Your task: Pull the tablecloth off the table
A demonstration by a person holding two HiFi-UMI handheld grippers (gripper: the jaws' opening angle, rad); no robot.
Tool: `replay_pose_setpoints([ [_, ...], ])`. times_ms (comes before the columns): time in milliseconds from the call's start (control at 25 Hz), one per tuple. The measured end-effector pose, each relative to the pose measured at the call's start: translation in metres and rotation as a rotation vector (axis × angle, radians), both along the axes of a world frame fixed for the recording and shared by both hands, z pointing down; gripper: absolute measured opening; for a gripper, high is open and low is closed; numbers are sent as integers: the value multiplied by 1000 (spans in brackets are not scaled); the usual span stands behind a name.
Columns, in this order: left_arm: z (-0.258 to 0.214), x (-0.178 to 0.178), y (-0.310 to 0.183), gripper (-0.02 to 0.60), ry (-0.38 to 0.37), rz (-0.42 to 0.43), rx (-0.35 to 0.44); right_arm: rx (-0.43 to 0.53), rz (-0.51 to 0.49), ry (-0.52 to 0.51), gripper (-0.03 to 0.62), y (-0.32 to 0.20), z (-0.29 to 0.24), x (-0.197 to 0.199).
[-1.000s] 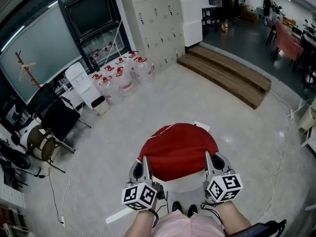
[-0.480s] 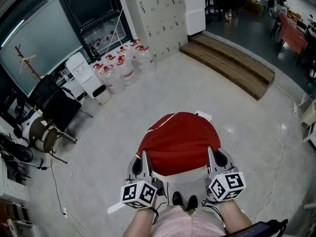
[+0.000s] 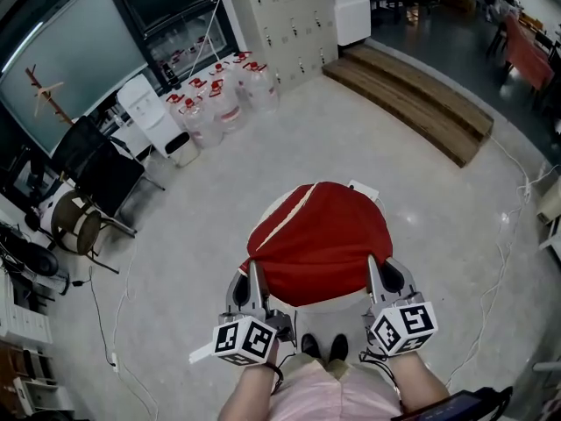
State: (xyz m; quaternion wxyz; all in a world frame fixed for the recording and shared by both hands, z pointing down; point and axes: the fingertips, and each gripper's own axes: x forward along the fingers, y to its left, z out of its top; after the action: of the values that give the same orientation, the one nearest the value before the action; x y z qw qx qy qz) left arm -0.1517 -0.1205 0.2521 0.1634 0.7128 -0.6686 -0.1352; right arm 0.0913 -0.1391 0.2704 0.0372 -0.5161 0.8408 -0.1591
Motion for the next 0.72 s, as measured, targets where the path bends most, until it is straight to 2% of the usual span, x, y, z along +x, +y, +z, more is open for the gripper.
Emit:
replay_pose_setpoints([
  [720, 32, -19, 5, 31, 10, 18, -43, -54, 16, 42, 26, 9, 28, -19],
])
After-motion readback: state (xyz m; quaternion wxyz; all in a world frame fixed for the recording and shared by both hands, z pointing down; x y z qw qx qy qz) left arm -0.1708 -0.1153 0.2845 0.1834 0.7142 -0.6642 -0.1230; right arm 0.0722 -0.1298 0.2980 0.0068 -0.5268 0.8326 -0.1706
